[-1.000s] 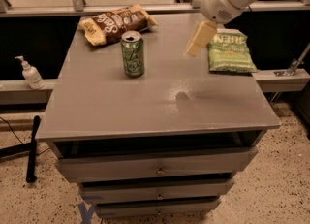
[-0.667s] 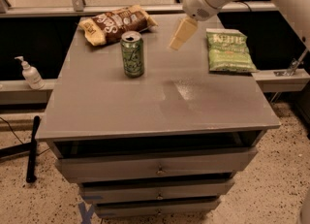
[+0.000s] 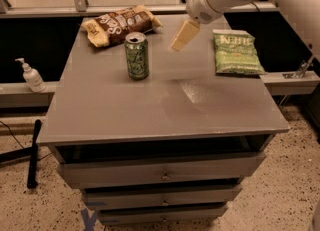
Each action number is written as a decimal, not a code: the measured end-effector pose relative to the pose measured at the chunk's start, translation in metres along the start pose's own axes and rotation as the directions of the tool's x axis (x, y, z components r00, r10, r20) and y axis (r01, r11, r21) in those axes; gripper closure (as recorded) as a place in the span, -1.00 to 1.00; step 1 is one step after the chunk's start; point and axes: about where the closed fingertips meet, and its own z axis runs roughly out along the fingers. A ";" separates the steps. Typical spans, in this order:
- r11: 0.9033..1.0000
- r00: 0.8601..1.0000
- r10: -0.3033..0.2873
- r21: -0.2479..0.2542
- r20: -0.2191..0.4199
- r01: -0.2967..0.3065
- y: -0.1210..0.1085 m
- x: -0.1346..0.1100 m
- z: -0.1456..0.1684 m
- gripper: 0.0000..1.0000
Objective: Pick brown chip bag
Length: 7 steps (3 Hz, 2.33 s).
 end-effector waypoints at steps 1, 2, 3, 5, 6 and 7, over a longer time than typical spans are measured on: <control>0.996 0.996 -0.001 0.093 0.087 -0.007 -0.025 -0.008 0.043 -1.00; 0.991 0.988 0.011 0.128 0.152 -0.031 -0.047 -0.010 0.084 -1.00; 0.990 0.972 0.086 0.087 0.219 -0.108 -0.061 -0.012 0.123 -1.00; 0.957 0.897 0.280 -0.023 0.343 -0.289 -0.071 -0.016 0.170 -1.00; 0.944 0.887 0.319 -0.030 0.334 -0.328 -0.075 -0.012 0.181 -1.00; 0.944 0.903 0.324 -0.027 0.284 -0.330 -0.075 -0.010 0.186 -1.00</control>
Offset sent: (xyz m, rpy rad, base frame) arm 0.1354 0.0613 -0.0296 0.2437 -0.1680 -0.0037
